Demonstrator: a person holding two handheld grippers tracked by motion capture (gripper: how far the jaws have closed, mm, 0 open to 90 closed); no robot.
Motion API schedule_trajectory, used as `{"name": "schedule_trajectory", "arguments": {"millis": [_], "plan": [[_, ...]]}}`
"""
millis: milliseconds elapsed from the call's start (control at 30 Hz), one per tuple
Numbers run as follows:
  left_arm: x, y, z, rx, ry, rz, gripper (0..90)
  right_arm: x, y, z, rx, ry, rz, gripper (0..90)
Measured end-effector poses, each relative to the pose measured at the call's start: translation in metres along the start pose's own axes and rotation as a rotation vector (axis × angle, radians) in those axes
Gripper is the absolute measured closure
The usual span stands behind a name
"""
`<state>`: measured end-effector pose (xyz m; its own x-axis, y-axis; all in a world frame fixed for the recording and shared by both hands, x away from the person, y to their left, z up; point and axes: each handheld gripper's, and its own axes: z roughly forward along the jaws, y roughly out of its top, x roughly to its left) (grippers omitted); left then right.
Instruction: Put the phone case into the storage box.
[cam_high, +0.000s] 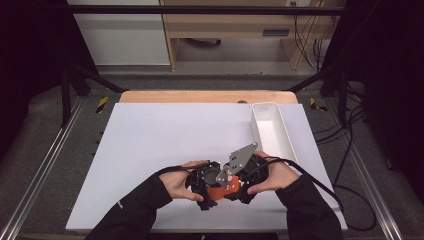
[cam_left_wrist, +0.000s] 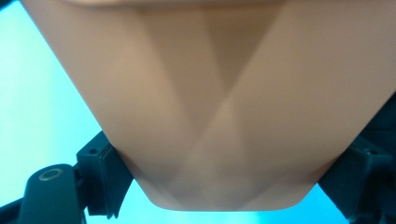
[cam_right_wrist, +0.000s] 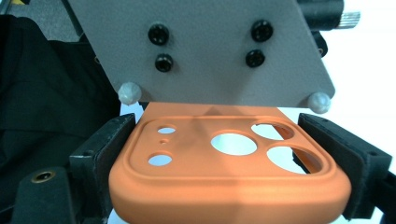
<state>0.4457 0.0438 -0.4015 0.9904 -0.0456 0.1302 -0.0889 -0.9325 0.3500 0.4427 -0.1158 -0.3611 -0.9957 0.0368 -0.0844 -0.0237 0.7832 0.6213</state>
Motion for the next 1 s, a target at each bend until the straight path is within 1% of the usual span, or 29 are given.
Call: {"name": "schedule_trajectory", "arguments": {"millis": [33, 67, 133, 167, 200, 233, 333, 400, 500, 600, 667, 733, 767, 800, 833, 900, 1000], "plan": [[0.0006, -0.0002, -0.0001, -0.001, -0.003, 0.008, 14.9, 0.0001, -0.0001, 0.0002, 0.001, -0.003, -0.002, 14.8], [0.0, -0.0007, -0.0001, -0.001, -0.002, 0.002, 14.9, 0.0, -0.0001, 0.0006, 0.0, 0.001, -0.002, 14.7], [0.0009, -0.0013, -0.0004, -0.005, -0.005, 0.011, 15.0, 0.0, -0.0002, 0.0009, 0.002, 0.002, -0.004, 14.7], [0.0007, -0.0019, 0.0, -0.011, -0.014, 0.002, 15.0, 0.0001, -0.0001, 0.0008, 0.003, 0.0, -0.004, 14.8], [0.0, -0.0018, -0.0001, -0.003, -0.018, 0.003, 15.0, 0.0002, 0.0, 0.0009, -0.001, 0.004, -0.004, 15.1], [0.0001, -0.0018, 0.0002, -0.007, -0.015, 0.006, 14.9, 0.0004, 0.0001, 0.0012, -0.001, 0.005, -0.01, 15.3], [0.0007, -0.0024, 0.0002, -0.034, -0.022, 0.006, 14.7, 0.0007, -0.0001, 0.0, -0.01, 0.003, -0.02, 15.5], [0.0015, -0.0023, -0.0006, -0.045, -0.032, 0.008, 14.6, 0.001, -0.0002, -0.0015, -0.01, 0.004, -0.019, 15.6], [0.0028, -0.0025, -0.0019, -0.061, -0.053, -0.004, 14.8, 0.0018, -0.0002, -0.0031, -0.011, 0.004, -0.022, 15.7], [0.0041, -0.0032, -0.0023, -0.057, -0.066, 0.001, 15.3, 0.0028, -0.0006, -0.0022, -0.01, 0.004, -0.041, 15.7], [0.0043, -0.0035, -0.0018, -0.052, -0.065, 0.001, 15.4, 0.003, -0.0007, -0.0012, -0.008, 0.003, -0.053, 15.7], [0.0039, -0.0033, -0.0014, -0.052, -0.063, -0.006, 15.6, 0.0025, -0.0007, -0.0005, -0.007, 0.004, -0.05, 15.7], [0.0037, -0.0034, -0.0013, -0.055, -0.064, -0.008, 15.7, 0.0022, -0.0006, -0.0003, -0.005, 0.007, -0.044, 15.6], [0.003, -0.0038, -0.0017, -0.055, -0.059, -0.02, 15.7, 0.0021, -0.0006, -0.0004, -0.004, 0.009, -0.04, 15.5], [0.0036, -0.004, -0.0021, -0.055, -0.055, -0.011, 15.8, 0.002, -0.0006, -0.0005, -0.003, 0.007, -0.034, 15.3], [0.0038, -0.0043, -0.0027, -0.054, -0.048, -0.006, 15.9, 0.0019, -0.0007, -0.0003, -0.002, 0.003, -0.031, 15.0], [0.0025, -0.0053, -0.0029, -0.057, -0.036, -0.013, 16.0, 0.0014, -0.0004, -0.0007, -0.012, 0.001, -0.013, 13.4]]}}
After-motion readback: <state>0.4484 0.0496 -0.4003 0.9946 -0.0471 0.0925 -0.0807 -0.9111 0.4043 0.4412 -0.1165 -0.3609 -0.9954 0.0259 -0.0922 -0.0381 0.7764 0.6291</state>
